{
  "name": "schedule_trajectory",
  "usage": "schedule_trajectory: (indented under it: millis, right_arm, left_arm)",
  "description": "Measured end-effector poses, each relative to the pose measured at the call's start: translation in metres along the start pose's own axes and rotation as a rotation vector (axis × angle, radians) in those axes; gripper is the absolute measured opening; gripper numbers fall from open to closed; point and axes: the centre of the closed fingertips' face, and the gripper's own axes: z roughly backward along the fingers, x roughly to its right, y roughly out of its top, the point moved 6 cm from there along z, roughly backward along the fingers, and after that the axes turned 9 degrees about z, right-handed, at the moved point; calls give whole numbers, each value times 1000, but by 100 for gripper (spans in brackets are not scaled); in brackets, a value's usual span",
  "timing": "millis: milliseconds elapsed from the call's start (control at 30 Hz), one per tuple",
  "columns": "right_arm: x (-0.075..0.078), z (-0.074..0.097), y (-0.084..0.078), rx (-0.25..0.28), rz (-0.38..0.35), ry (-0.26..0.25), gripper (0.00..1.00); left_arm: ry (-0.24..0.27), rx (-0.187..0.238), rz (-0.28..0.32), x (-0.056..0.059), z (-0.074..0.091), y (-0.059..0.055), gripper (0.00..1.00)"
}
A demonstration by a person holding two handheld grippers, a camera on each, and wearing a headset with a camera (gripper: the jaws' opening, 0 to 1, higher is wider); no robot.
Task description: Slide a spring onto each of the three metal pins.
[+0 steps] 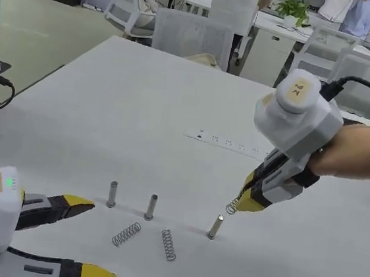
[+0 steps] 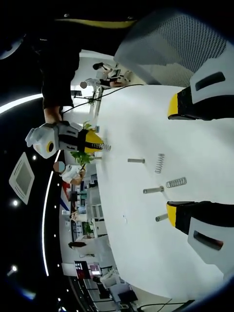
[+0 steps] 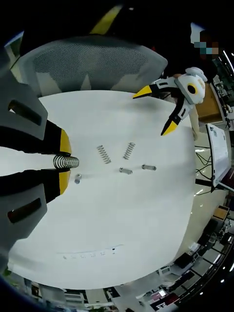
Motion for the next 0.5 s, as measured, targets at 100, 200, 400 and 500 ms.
schedule_trajectory:
  millis: [100,200,400,500]
  right_arm:
    - [5,-5,-4,-20,-8,9,8]
    - [10,-11,-8,-39,-11,12,8]
    - [19,-20,-9,-48,-28,29,8]
    - [23,-25,-8,-47,-36,36,8]
  left_arm:
    - [5,1,3,-1,0,0,63]
    - [9,1,4,-2,1,-1,63]
    - [16,2,6,-3,2,-1,63]
    - [18,2,7,-3,1,-2,63]
